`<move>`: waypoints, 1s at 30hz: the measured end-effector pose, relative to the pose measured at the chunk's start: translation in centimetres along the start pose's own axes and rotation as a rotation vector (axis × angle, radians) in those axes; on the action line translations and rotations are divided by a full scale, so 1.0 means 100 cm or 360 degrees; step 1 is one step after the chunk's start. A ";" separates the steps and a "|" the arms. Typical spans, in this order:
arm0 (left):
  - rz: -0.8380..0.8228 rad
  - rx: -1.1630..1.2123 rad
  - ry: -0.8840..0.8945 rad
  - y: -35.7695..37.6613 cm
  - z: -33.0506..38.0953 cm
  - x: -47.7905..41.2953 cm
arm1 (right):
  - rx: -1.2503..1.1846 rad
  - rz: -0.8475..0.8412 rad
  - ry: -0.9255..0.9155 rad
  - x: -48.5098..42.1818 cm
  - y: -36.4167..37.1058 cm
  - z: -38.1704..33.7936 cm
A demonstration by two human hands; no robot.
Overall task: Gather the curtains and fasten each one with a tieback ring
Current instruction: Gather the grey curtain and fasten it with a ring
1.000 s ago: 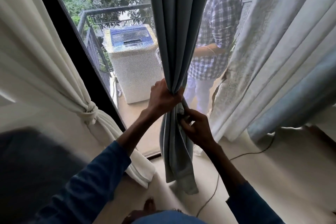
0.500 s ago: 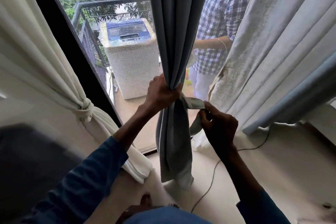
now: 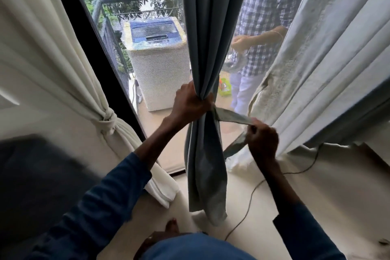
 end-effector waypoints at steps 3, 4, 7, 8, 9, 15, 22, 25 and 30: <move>0.0010 0.0010 -0.0054 -0.005 -0.006 -0.011 | 0.0025 0.0480 0.0092 -0.022 -0.046 0.020; -0.0002 0.0009 -0.0058 -0.005 -0.005 -0.013 | 0.0013 0.0623 0.0094 -0.029 -0.058 0.023; -0.0108 0.0015 -0.0079 0.001 0.001 -0.013 | 0.0033 0.0796 -0.0024 -0.043 -0.066 0.021; -0.0144 0.0033 -0.0078 0.004 0.004 -0.010 | -0.0014 0.0725 0.0025 -0.047 -0.060 0.021; -0.0165 0.0059 -0.0065 0.007 0.009 -0.006 | -0.0091 0.0633 0.0111 -0.051 -0.052 0.023; -0.0351 0.0216 0.0164 0.024 0.039 0.016 | -0.0661 -0.0139 0.0249 -0.063 0.020 -0.031; -0.0488 -0.0117 0.0352 0.004 0.024 0.017 | -0.1582 -0.1326 -0.0044 -0.029 0.070 -0.119; -0.0651 0.0200 0.0139 0.000 0.003 0.011 | -0.1436 -0.1310 -0.0057 -0.033 0.085 -0.117; -0.0736 0.0207 -0.0004 0.009 -0.012 0.012 | -0.1740 -0.1963 -0.0182 -0.028 0.089 -0.115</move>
Point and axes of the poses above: each hand's wrist, its own x-axis away from the middle knuckle, its own y-axis out of the palm, z = x × y, the point moved 8 cm from there along -x, towards the middle knuckle, and after that the axes turned 3 degrees about x, right-handed, at the moved point
